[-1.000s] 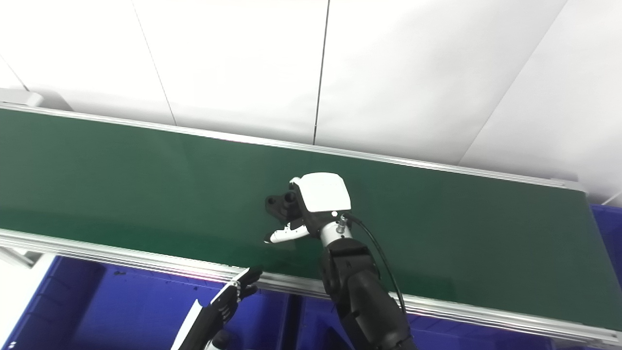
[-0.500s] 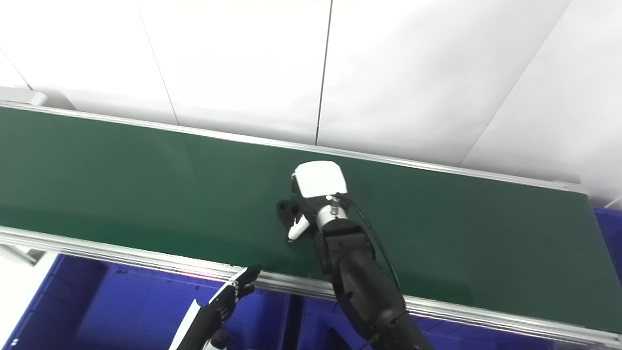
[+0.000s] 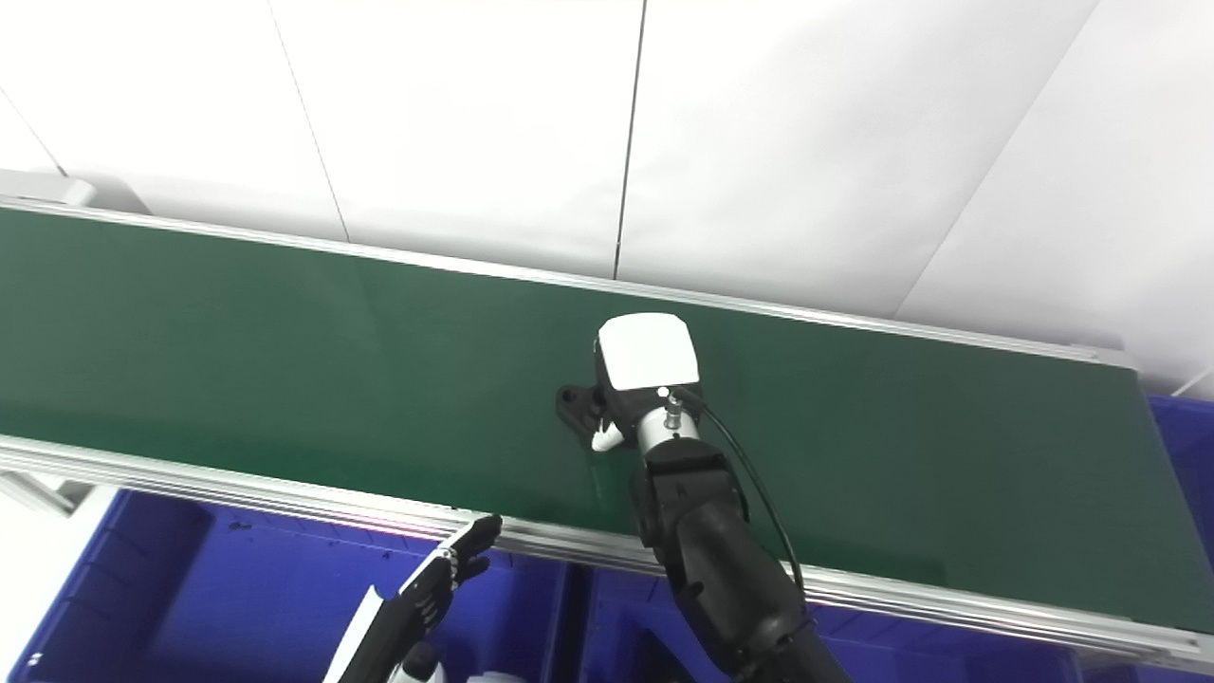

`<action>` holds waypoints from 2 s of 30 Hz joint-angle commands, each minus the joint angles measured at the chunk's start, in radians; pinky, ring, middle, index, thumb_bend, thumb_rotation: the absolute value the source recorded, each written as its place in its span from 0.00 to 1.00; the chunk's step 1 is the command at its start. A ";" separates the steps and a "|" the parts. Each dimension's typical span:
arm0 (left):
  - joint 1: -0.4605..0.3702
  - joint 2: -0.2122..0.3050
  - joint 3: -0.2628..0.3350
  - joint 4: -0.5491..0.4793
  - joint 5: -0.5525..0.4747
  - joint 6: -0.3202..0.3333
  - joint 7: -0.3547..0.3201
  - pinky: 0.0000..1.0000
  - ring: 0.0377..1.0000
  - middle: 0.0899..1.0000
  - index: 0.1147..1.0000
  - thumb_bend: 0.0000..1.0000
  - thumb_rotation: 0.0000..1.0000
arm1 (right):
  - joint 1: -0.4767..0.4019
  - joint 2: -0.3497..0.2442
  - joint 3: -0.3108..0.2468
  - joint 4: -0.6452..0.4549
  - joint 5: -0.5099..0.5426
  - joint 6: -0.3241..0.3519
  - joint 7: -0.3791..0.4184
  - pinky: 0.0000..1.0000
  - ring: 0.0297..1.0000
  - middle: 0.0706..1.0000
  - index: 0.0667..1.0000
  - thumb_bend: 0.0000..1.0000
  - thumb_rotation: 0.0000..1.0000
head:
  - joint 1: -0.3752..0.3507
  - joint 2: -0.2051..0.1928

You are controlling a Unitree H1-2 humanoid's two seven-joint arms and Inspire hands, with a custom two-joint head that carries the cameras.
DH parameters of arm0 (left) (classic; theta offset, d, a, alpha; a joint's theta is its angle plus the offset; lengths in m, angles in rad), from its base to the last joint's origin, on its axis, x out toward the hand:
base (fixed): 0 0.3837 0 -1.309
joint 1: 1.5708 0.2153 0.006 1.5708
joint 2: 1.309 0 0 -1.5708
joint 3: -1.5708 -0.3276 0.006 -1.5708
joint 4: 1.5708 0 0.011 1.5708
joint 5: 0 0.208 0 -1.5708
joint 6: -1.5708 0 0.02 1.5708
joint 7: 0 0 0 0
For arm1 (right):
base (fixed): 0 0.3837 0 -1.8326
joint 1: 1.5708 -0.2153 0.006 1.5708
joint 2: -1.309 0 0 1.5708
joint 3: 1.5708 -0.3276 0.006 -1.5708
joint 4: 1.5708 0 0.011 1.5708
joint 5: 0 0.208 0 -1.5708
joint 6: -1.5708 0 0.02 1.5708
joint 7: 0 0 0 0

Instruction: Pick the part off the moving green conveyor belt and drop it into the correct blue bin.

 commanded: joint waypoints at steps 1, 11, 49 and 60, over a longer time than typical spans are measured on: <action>0.011 0.003 -0.003 -0.036 -0.001 -0.038 0.002 0.90 0.93 0.90 0.87 0.78 1.00 | 0.054 -0.028 0.006 0.045 -0.003 0.033 0.049 0.06 0.10 0.16 0.46 0.52 0.12 | 0.002 0.002; 0.014 0.001 -0.003 -0.041 -0.013 -0.038 -0.005 0.90 0.92 0.90 0.88 0.76 1.00 | 0.111 -0.027 -0.043 -0.056 0.074 0.000 -0.051 0.08 0.12 0.18 0.46 0.51 0.12 | -0.008 0.009; 0.052 0.061 0.169 -0.180 -0.243 -0.013 -0.221 1.00 1.00 0.98 1.00 0.75 1.00 | 0.584 0.095 -0.254 -0.981 -0.202 -0.163 0.475 0.12 0.18 0.26 0.45 0.52 0.12 | -0.392 0.191; 0.053 0.084 0.216 -0.280 -0.291 0.079 -0.257 1.00 1.00 0.97 1.00 0.70 1.00 | 0.755 0.087 -0.290 -0.882 -0.143 -0.223 0.276 0.13 0.18 0.28 0.45 0.50 0.13 | -0.464 0.292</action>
